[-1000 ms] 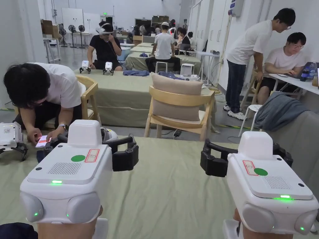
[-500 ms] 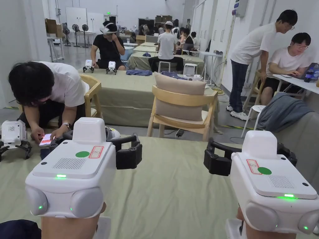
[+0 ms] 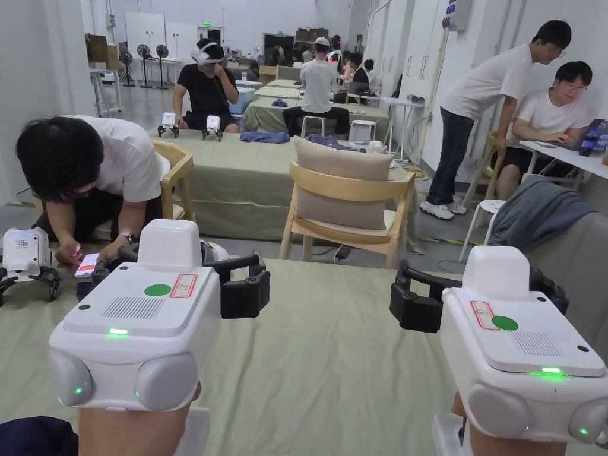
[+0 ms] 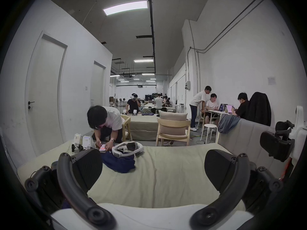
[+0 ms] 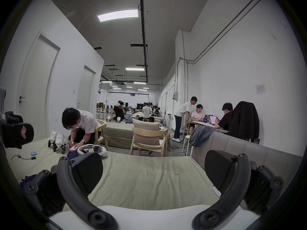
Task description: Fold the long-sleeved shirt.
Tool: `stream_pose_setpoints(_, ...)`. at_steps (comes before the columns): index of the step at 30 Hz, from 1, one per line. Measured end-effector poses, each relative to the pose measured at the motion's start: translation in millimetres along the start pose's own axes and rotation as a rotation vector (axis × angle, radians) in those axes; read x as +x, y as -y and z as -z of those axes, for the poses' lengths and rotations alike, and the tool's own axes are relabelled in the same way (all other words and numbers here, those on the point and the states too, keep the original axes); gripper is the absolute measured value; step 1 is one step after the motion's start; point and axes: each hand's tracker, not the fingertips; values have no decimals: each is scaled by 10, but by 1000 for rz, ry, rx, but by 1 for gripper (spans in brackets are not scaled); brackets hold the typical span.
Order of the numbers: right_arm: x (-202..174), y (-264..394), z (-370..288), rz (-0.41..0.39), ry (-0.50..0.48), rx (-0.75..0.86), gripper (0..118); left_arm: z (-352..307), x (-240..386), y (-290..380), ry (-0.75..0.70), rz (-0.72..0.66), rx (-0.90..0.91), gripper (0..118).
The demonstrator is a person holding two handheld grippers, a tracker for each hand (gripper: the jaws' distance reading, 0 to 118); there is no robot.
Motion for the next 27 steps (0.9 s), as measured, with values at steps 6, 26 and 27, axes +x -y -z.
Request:
stream_pose_setpoints(6, 1, -9, -13, -3, 4, 3, 118, -7, 6, -6, 2, 5, 5, 111)
stream_pose_setpoints(26, -9, -17, -26, -10, 1, 6, 118, -6, -27, -26, 6, -4, 6, 111)
stream_pose_setpoints(27, -2, -18, -25, -9, 3, 5, 118, -9, -28, -30, 7, -2, 7, 111)
